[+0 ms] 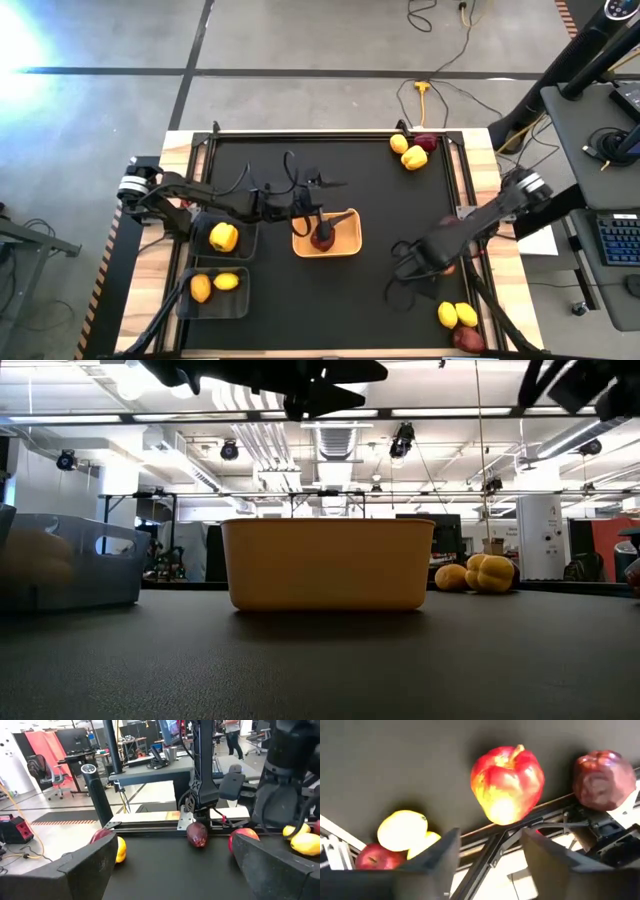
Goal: Sort produce into baskets
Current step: Put the red apple into the yellow bin
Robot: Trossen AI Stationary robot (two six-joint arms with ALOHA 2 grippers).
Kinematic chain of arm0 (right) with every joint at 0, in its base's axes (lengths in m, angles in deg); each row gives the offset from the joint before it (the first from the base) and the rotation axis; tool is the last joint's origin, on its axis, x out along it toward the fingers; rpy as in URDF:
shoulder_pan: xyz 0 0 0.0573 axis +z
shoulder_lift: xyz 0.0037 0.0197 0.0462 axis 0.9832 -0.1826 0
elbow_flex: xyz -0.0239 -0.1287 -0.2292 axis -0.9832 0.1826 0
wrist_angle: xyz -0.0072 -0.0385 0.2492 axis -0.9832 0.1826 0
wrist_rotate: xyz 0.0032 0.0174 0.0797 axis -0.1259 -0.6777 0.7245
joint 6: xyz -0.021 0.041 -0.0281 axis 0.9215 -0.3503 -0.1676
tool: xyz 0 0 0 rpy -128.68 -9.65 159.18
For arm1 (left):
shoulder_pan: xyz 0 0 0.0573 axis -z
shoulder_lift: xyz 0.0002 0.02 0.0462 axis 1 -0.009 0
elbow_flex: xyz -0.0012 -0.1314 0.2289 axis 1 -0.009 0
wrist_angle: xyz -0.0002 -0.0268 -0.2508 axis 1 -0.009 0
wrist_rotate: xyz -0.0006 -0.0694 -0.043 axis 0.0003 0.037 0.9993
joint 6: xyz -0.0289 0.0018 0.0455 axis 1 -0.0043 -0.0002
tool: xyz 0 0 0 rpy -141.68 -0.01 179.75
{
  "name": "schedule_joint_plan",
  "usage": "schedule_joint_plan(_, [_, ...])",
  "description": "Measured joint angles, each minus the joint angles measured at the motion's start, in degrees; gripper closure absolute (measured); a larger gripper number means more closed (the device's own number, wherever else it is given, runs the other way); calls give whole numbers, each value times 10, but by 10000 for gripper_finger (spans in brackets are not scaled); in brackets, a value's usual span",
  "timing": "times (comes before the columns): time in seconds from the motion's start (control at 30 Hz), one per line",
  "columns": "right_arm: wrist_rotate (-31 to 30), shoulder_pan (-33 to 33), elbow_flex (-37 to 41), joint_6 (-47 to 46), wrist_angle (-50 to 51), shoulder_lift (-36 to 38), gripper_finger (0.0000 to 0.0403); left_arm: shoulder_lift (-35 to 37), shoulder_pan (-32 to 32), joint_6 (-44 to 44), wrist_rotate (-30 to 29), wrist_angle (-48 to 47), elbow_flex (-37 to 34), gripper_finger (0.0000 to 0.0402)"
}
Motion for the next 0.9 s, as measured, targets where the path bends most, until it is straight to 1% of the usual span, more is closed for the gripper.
schedule_joint_plan(0.2, [24, -22, 5, 82, 5, -67, 65, 1, 0, 0, 0, -15, 0, 29])
schedule_joint_plan(0.3, [25, -41, 11, 128, 7, -97, 24, 2, 0, 0, 0, -15, 0, 29])
schedule_joint_plan(0.4, [29, -64, 19, 179, 16, -119, 11, 8, 0, 0, 0, -24, 0, 29])
schedule_joint_plan(0.53, [31, -92, 41, 235, 14, -139, 8, 24, 1, 0, -5, -52, 0, 29])
schedule_joint_plan(0.63, [32, -101, 72, 267, 9, -148, 8, 40, 9, 5, -5, -66, -5, 29])
schedule_joint_plan(0.77, [51, -102, 121, 281, -30, -149, 8, 66, 32, -17, -4, -55, -22, 29])
schedule_joint_plan(0.9, [57, -102, 152, 278, -83, -145, 8, 100, 46, -33, -3, -11, -47, 29])
